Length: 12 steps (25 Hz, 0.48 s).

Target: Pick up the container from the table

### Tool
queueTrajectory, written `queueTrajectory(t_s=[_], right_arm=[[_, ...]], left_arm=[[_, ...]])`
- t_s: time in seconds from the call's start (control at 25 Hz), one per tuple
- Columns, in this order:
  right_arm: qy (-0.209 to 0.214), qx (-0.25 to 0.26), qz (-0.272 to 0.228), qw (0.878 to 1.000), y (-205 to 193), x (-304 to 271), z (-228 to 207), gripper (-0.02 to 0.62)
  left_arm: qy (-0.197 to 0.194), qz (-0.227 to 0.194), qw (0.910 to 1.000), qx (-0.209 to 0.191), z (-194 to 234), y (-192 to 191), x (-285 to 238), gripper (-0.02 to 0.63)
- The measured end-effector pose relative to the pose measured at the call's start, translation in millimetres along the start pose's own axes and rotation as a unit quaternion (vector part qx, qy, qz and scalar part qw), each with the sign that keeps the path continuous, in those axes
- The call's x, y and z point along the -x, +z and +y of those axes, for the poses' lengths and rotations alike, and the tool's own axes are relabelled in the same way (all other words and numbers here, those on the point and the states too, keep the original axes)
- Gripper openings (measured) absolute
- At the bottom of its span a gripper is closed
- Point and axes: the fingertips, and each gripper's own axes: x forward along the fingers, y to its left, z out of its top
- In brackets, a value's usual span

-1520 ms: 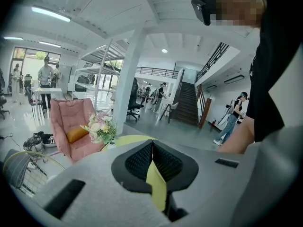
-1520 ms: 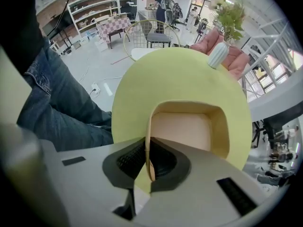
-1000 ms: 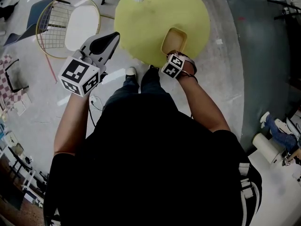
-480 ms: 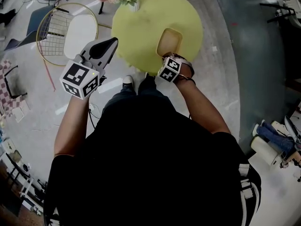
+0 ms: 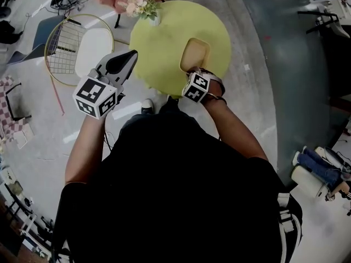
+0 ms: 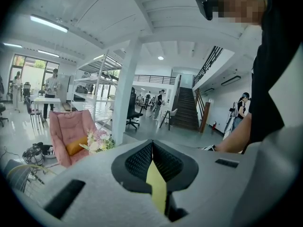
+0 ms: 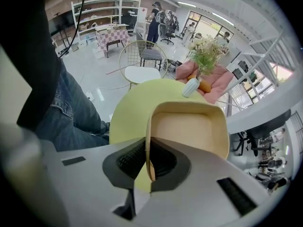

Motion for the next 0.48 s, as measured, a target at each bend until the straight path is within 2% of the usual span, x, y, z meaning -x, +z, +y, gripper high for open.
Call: queueTrajectory(t_s=[0.48], right_arm=[[-0.015, -0.003, -0.020, 1.000, 15, 42, -24, 0.017]], left_arm=[[-0.001, -0.009, 1.0000, -0.003, 1, 11, -5, 0.017]])
